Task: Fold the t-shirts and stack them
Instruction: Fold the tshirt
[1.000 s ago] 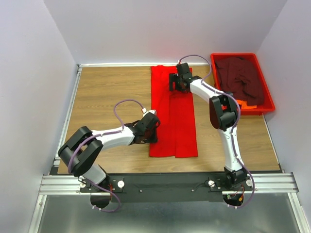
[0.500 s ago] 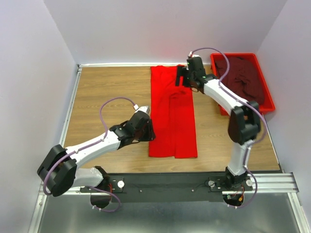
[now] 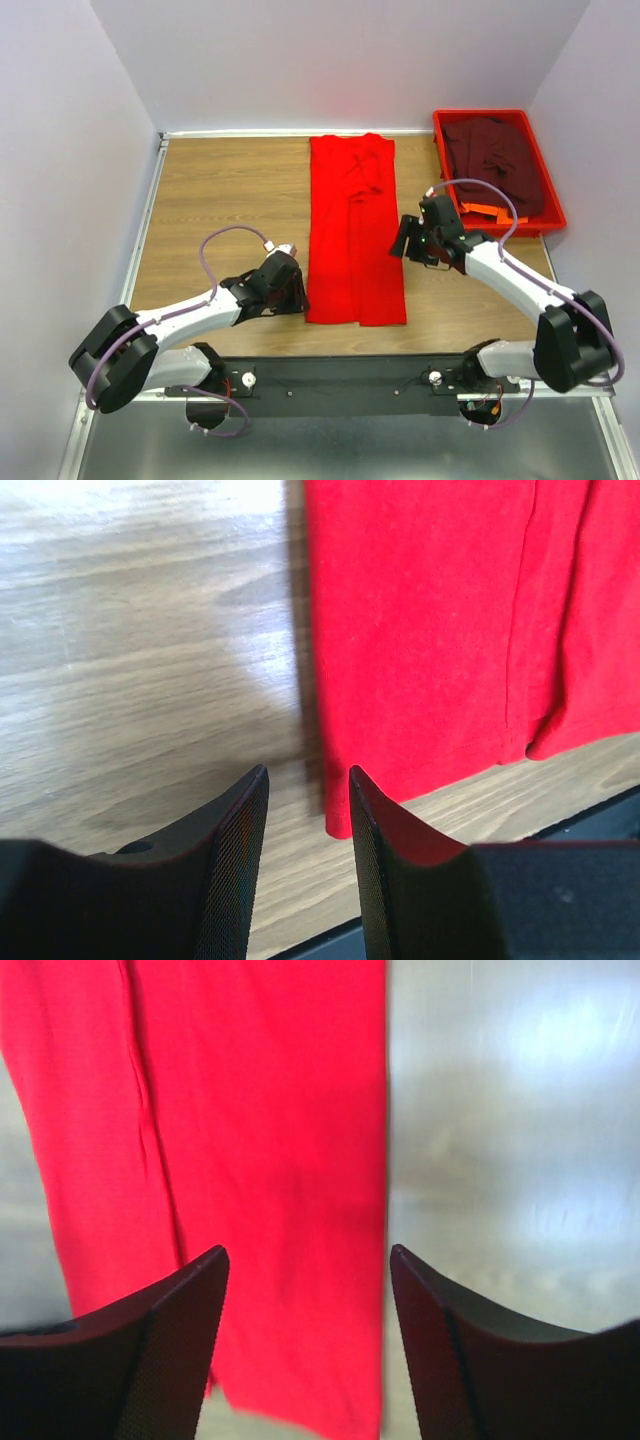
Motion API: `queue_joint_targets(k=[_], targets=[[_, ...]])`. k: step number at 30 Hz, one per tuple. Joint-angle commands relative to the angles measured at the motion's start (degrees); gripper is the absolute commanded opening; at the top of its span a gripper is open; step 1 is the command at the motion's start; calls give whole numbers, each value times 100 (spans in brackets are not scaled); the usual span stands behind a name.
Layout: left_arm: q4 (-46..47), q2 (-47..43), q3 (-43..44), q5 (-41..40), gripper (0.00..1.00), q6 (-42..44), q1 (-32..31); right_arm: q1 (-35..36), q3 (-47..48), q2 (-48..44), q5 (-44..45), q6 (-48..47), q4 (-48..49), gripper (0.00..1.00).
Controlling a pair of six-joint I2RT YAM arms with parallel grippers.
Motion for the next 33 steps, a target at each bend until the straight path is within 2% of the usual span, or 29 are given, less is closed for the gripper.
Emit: queue_joint_targets(k=[1,6,15,18,29,33], targets=[[323,-99,-135,229,46,-216,-54,-2,-552,-570,-587,461,-256,68],[394,-284,-232,221,46,-312,-89,-2,-1158,-957,-947,628,-459,63],[455,129,-232,326,43,-330,-229,-2,-1704,-1336,-1272,848,-775,56],[473,261,-215,335,43,-321,-256,7,-1845,-1380,-1361,1015,-811,50],[552,595,-170,432,39,-198,-300,7,-2258,-1371,-1352,1208,-837,46],[561,621,-179,476,35,-181,-291,7,-2346,-1274,-1466,1217,-811,45]])
